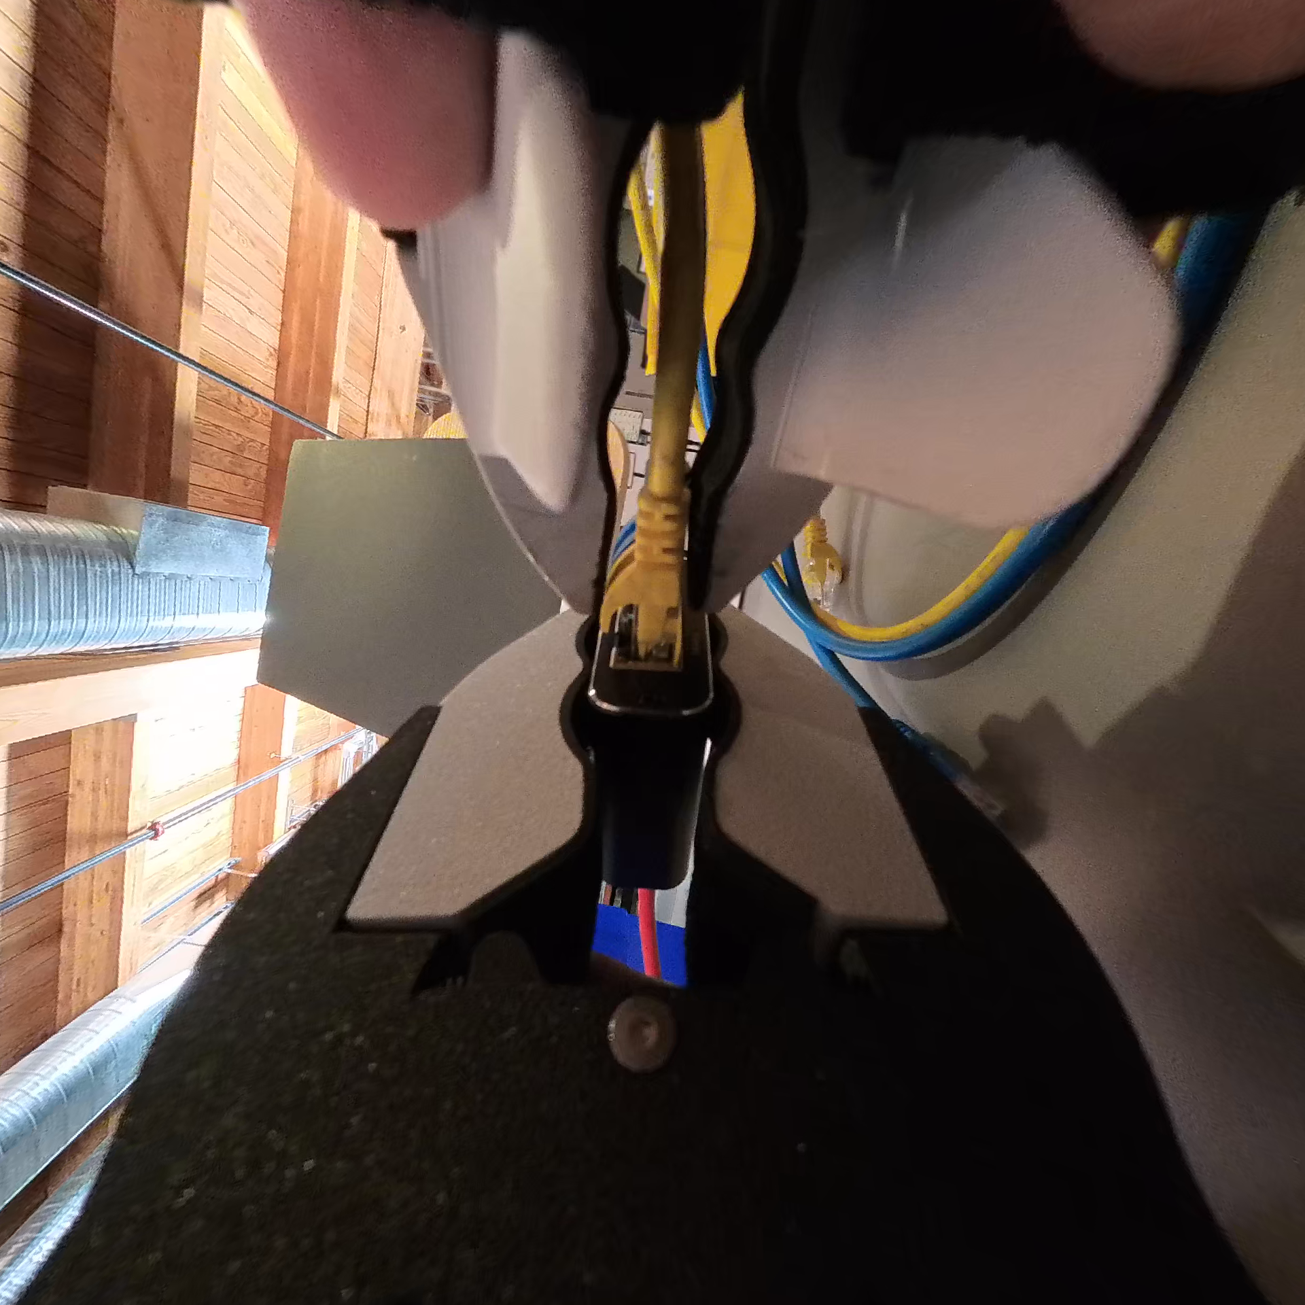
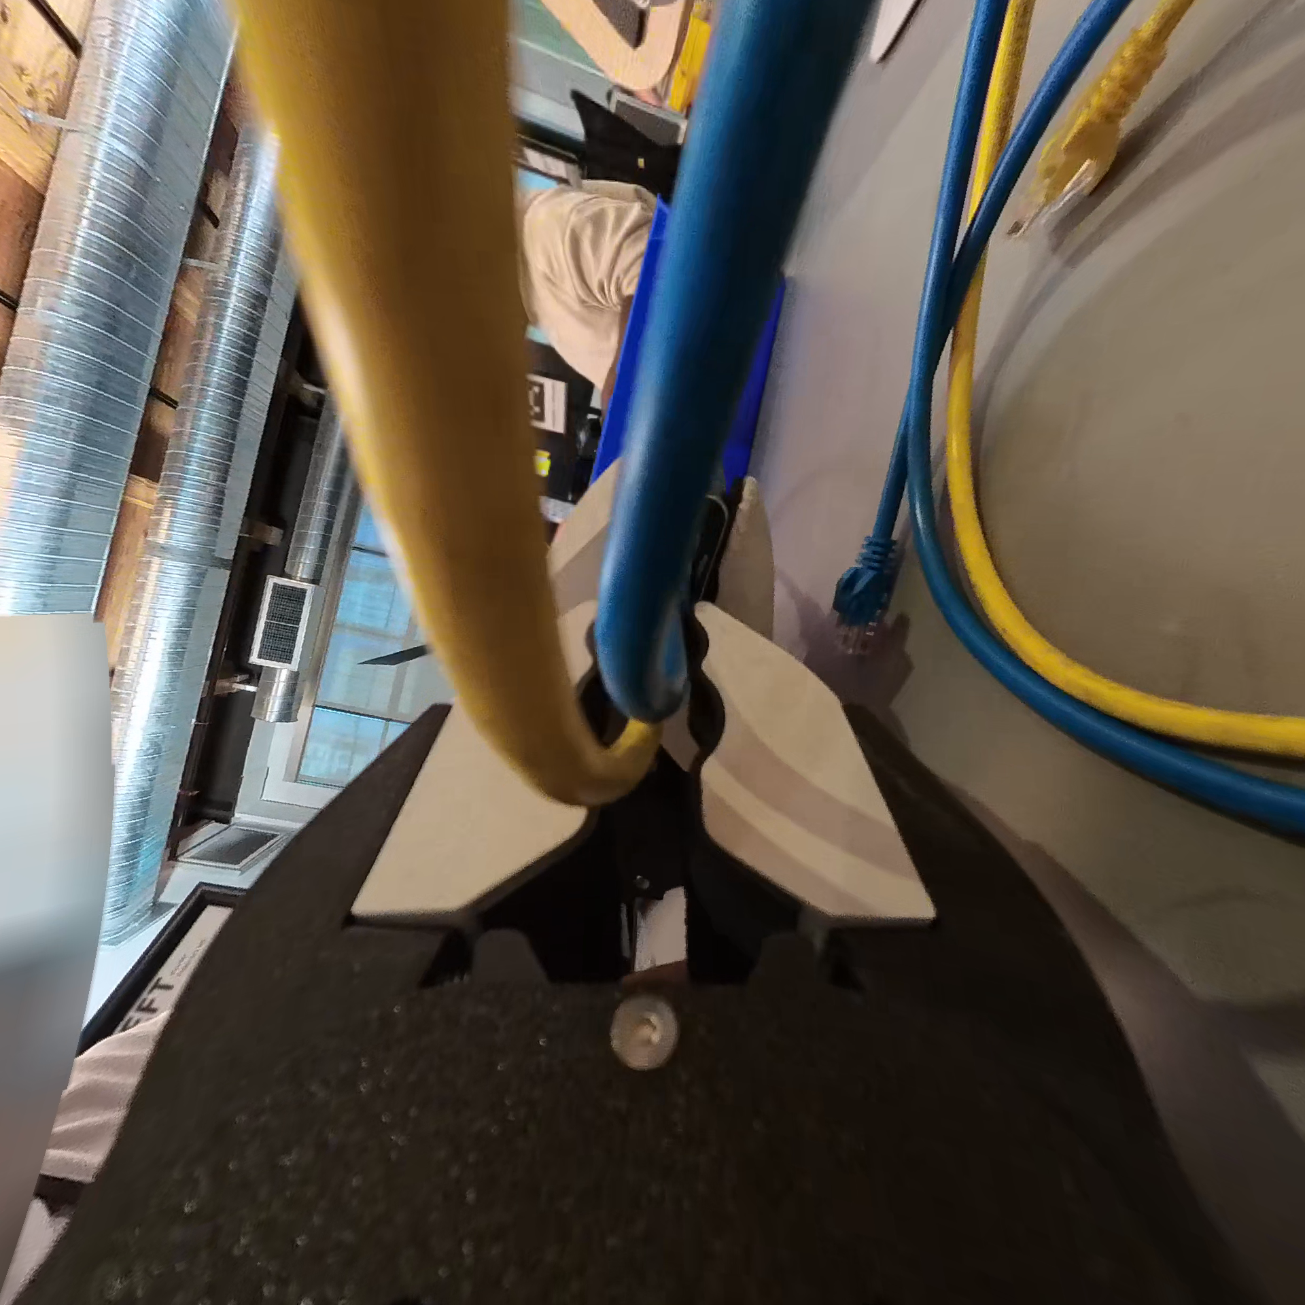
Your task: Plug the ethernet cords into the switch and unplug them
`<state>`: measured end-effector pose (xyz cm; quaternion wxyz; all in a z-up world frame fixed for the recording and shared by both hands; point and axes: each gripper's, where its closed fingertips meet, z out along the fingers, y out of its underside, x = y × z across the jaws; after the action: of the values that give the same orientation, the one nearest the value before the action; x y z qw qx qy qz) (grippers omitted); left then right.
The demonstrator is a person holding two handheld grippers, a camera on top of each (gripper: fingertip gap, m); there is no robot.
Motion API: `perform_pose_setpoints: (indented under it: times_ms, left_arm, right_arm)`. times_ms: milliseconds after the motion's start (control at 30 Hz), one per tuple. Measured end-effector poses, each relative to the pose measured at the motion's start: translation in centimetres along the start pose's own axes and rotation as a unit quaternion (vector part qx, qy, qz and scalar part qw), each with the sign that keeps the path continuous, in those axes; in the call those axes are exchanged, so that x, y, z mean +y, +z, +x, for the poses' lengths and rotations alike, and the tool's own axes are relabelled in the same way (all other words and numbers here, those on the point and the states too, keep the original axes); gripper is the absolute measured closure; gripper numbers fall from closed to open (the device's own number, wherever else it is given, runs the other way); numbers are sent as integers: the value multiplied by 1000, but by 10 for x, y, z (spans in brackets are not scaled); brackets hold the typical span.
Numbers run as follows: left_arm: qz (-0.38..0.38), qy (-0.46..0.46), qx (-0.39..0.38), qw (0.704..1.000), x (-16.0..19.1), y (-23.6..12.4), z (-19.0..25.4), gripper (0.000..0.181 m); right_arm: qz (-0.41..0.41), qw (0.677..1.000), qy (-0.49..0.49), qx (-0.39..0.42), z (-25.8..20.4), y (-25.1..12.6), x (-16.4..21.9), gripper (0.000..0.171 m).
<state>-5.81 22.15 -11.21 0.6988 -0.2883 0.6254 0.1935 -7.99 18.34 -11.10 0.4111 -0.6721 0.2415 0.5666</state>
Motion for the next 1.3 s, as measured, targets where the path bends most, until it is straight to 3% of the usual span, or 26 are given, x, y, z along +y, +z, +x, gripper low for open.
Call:
perform_pose_setpoints:
  times_ms: [833, 1033, 1167, 1233, 1300]
  left_arm:
    - [-14, 0, 10, 1000, 4, 0, 3, 155]
    - [-1, -22, 8, 1000, 1, -1, -4, 154]
    - [-106, -163, 34, 980, 73, 14, -18, 155]
    - [-73, -185, 26, 980, 53, 11, -27, 155]
    - [-63, -170, 30, 983, 36, 11, -22, 155]
  right_arm:
    - [-12, 1000, 4, -12, 3, 4, 5, 157]
    - [-30, 999, -36, -2, -6, -1, 6, 157]
    - [24, 989, -124, 75, 6, -44, -31, 157]
    - [-5, 985, -164, 61, -13, -42, -30, 158]
    - [-49, 963, -242, 103, -17, -33, -20, 157]
